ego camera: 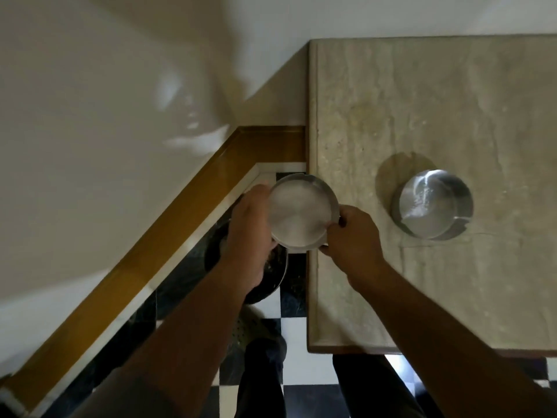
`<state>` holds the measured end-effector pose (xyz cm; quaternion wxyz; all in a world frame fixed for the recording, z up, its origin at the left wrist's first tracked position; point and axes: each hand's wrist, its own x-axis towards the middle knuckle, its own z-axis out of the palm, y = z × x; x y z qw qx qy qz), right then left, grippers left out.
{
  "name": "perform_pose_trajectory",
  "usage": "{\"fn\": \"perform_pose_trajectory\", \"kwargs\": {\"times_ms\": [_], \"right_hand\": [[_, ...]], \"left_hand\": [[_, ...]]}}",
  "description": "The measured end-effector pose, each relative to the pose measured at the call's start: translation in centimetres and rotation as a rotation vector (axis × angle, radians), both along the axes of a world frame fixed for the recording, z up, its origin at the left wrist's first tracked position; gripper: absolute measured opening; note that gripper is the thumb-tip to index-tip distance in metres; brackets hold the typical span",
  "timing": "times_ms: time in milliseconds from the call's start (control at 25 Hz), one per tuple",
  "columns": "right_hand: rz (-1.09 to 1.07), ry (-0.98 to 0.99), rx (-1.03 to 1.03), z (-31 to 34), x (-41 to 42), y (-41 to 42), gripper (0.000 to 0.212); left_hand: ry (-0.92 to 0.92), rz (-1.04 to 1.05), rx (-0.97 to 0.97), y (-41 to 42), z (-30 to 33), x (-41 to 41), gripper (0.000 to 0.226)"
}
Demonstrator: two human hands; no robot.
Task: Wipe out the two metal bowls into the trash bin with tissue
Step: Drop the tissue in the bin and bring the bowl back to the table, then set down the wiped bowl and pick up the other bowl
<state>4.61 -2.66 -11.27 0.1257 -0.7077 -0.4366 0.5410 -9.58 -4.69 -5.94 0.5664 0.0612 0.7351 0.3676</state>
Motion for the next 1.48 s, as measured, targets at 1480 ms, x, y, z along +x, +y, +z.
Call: {"fn": "perform_pose_trajectory", "kwargs": {"times_ms": [1480], "right_hand": [[-0.639,0.052,-0.119,0.3,15.3,-1.4,0.028]], "left_hand": [[-0.24,0.154,-0.21,0.7,-1.3,20.0,0.046]]}}
